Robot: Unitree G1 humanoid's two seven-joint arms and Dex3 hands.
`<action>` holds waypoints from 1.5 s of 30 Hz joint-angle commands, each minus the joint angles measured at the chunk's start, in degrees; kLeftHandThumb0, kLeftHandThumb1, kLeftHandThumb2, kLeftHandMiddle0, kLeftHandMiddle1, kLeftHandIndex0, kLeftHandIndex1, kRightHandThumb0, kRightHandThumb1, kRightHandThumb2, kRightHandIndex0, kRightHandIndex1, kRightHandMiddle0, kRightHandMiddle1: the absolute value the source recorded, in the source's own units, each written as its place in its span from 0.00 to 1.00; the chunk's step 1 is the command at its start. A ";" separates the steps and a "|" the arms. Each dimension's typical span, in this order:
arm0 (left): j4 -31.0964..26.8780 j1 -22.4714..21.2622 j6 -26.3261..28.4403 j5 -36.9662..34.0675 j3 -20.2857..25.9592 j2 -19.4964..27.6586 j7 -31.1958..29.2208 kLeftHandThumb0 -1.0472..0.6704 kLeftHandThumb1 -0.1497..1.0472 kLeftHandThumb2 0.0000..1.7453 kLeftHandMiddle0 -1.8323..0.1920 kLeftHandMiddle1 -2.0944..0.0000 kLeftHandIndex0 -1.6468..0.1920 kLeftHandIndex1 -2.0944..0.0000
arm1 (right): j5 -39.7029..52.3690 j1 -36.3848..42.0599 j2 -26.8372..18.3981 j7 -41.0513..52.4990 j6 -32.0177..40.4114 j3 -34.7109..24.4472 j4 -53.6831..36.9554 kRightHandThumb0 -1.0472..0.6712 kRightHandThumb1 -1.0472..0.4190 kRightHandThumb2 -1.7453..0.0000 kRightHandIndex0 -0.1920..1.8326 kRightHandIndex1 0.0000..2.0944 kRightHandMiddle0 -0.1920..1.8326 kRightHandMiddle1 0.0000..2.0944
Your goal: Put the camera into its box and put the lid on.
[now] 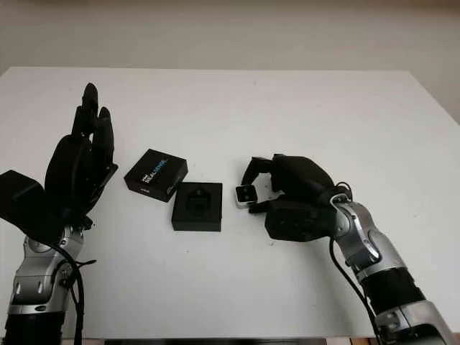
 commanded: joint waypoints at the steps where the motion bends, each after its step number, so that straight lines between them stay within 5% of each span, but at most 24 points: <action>1: -0.04 0.77 -0.54 -0.07 0.05 0.08 -0.06 0.18 1.00 0.35 1.00 1.00 1.00 1.00 | 2.14 -0.05 1.08 -0.06 -0.20 -1.38 0.81 0.41 0.01 0.97 0.18 0.94 0.26 0.72; 14: -0.02 1.01 0.00 -0.44 0.45 0.81 -0.81 0.18 1.00 0.35 1.00 1.00 1.00 1.00 | 7.92 -0.76 3.44 -2.60 -3.29 -4.71 5.06 0.43 0.02 0.97 0.19 0.94 0.23 0.80; 35: 0.84 0.51 0.00 -0.36 0.54 1.13 -1.34 0.18 1.00 0.35 1.00 1.00 1.00 1.00 | 23.63 -0.39 7.98 5.47 0.23 -11.60 -2.17 0.40 0.02 0.97 0.19 0.95 0.21 0.84; 36: 0.83 0.53 -0.03 -0.28 0.50 1.19 -1.39 0.18 1.00 0.36 1.00 1.00 1.00 1.00 | 23.88 -0.35 8.14 5.71 0.31 -11.68 -2.37 0.40 0.02 0.97 0.08 0.91 0.23 0.83; 38: 0.96 0.55 -0.27 -0.42 0.56 1.13 -1.47 0.18 1.00 0.36 1.00 1.00 1.00 1.00 | 23.97 -0.12 8.50 5.58 1.25 -11.79 -3.02 0.40 0.03 0.97 0.02 0.87 0.23 0.82; 40: 0.95 0.52 -0.25 -0.45 0.59 1.03 -1.25 0.18 1.00 0.35 1.00 1.00 1.00 1.00 | 23.48 0.35 8.89 4.90 3.04 -11.74 -4.54 0.38 0.03 0.97 0.00 0.70 0.23 0.81; 45: 0.89 0.51 0.06 -0.47 0.52 1.26 -1.37 0.18 1.00 0.36 1.00 1.00 1.00 1.00 | 25.18 1.50 10.87 5.11 6.80 -12.04 -7.80 0.37 0.03 0.97 0.01 0.50 0.25 0.79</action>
